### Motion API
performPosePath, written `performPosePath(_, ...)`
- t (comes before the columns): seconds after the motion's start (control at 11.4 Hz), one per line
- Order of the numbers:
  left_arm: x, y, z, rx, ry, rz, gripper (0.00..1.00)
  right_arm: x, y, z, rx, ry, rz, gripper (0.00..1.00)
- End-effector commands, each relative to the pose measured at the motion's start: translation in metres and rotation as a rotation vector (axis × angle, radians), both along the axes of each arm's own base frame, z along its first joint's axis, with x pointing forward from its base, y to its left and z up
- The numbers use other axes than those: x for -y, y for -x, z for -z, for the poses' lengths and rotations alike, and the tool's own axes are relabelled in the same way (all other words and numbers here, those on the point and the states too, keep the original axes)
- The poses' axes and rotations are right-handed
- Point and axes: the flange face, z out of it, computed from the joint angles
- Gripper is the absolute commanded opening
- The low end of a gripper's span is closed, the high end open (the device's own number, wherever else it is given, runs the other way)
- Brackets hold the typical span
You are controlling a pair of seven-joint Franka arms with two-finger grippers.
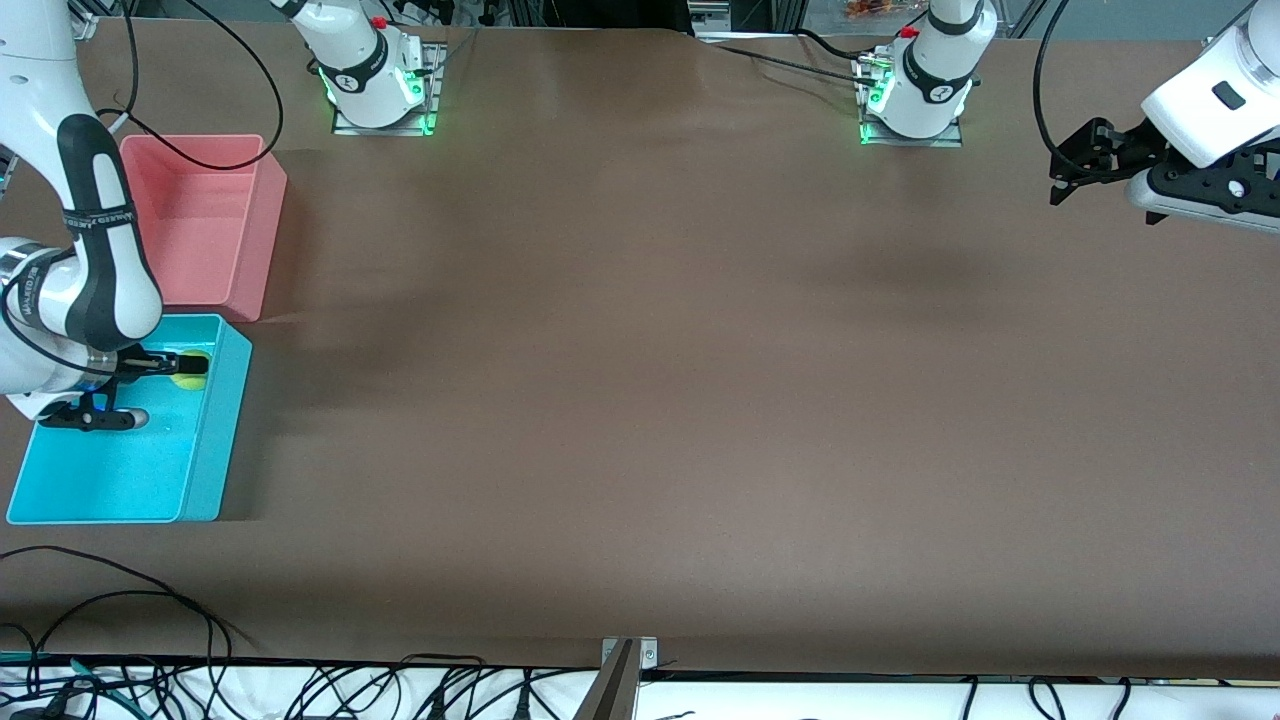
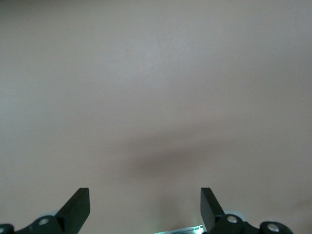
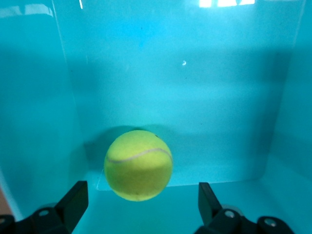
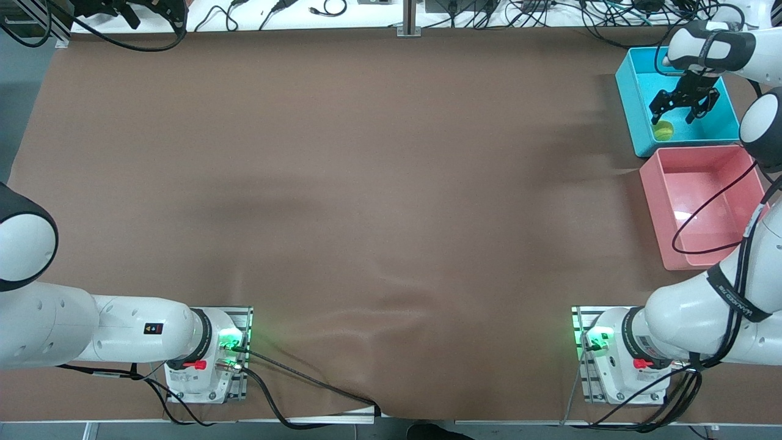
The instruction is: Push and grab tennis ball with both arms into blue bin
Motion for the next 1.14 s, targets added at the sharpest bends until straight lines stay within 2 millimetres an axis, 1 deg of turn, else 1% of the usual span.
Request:
performPosePath(0.0, -0.001, 0.003, -0.002, -0.003, -0.026, -0.011, 1.00, 0.003, -0.001, -0.072, 0.033, -0.025, 0.015, 1.00)
performPosePath(0.17, -0.006, 0.001, 0.001, -0.008, -0.023, -0.022, 1.00, 0.004, -0.007, -0.124, 0.021, -0.028, 0.031, 1.00)
performPosePath(0.35, -0.007, 0.001, 0.001, -0.010, -0.017, -0.027, 1.00, 0.002, -0.011, -0.186, 0.012, -0.033, 0.041, 1.00)
performPosePath(0.44, -0.007, 0.001, 0.001, -0.010, -0.017, -0.027, 1.00, 0.000, -0.007, -0.217, 0.013, -0.036, 0.045, 1.00)
performPosePath(0.61, -0.007, 0.001, 0.001, -0.010, -0.017, -0.027, 1.00, -0.014, -0.002, -0.264, 0.059, -0.033, 0.032, 1.00)
performPosePath(0.7, -0.007, 0.001, 0.001, -0.010, -0.017, -0.027, 1.00, -0.026, 0.002, -0.289, 0.101, -0.036, 0.010, 1.00)
performPosePath(0.79, -0.008, 0.001, 0.001, -0.010, -0.017, -0.028, 1.00, -0.036, 0.009, -0.306, 0.125, -0.033, -0.006, 1.00)
performPosePath(0.87, -0.008, 0.001, 0.002, -0.013, -0.017, -0.028, 1.00, -0.064, 0.013, -0.324, 0.158, -0.029, -0.031, 1.00)
performPosePath(0.96, -0.008, 0.001, 0.002, -0.016, -0.018, -0.029, 1.00, -0.087, 0.019, -0.340, 0.183, -0.020, -0.007, 1.00)
performPosePath(1.05, -0.008, 0.001, 0.002, -0.016, -0.018, -0.029, 1.00, -0.111, 0.026, -0.349, 0.197, -0.009, 0.043, 1.00)
